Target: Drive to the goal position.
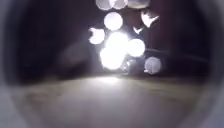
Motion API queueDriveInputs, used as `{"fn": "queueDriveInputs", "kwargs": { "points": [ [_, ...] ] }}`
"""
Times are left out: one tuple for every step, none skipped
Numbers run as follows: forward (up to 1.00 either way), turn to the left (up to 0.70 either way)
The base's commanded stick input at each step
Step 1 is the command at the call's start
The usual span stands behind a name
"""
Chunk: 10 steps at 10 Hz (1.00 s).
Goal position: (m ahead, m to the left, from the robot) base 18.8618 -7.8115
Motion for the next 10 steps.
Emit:
{"fn": "queueDriveInputs", "kwargs": {
  "points": [
    [1.0,0.4],
    [1.0,0.38],
    [1.0,0.16],
    [1.0,0.02],
    [1.0,0.0],
    [1.0,0.0],
    [1.0,0.0],
    [1.0,0.0],
    [1.0,0.0],
    [1.0,0.0]
  ]
}}
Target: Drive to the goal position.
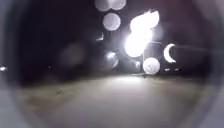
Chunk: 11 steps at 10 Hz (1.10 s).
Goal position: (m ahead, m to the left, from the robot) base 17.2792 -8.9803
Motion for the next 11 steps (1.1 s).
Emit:
{"fn": "queueDriveInputs", "kwargs": {
  "points": [
    [1.0,0.0],
    [1.0,0.0],
    [1.0,0.0],
    [1.0,0.0],
    [1.0,0.0],
    [1.0,0.0],
    [1.0,0.0],
    [1.0,0.0],
    [1.0,0.0],
    [1.0,0.0],
    [1.0,0.0]
  ]
}}
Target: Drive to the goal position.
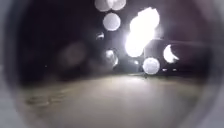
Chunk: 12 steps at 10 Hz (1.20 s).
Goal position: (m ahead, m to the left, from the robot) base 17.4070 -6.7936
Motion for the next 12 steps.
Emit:
{"fn": "queueDriveInputs", "kwargs": {
  "points": [
    [1.0,0.0],
    [1.0,0.0],
    [1.0,0.0],
    [1.0,0.0],
    [1.0,0.0],
    [1.0,0.0],
    [1.0,0.0],
    [1.0,0.0],
    [1.0,0.0],
    [1.0,0.0],
    [1.0,0.0],
    [1.0,-0.06]
  ]
}}
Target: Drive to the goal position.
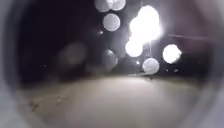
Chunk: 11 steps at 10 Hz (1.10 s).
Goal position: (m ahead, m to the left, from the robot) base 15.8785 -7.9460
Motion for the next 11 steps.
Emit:
{"fn": "queueDriveInputs", "kwargs": {
  "points": [
    [1.0,-0.13],
    [1.0,-0.24],
    [1.0,-0.37],
    [1.0,-0.38],
    [1.0,-0.23],
    [1.0,-0.08],
    [1.0,0.0],
    [1.0,0.0],
    [1.0,0.0],
    [1.0,-0.16],
    [1.0,-0.37]
  ]
}}
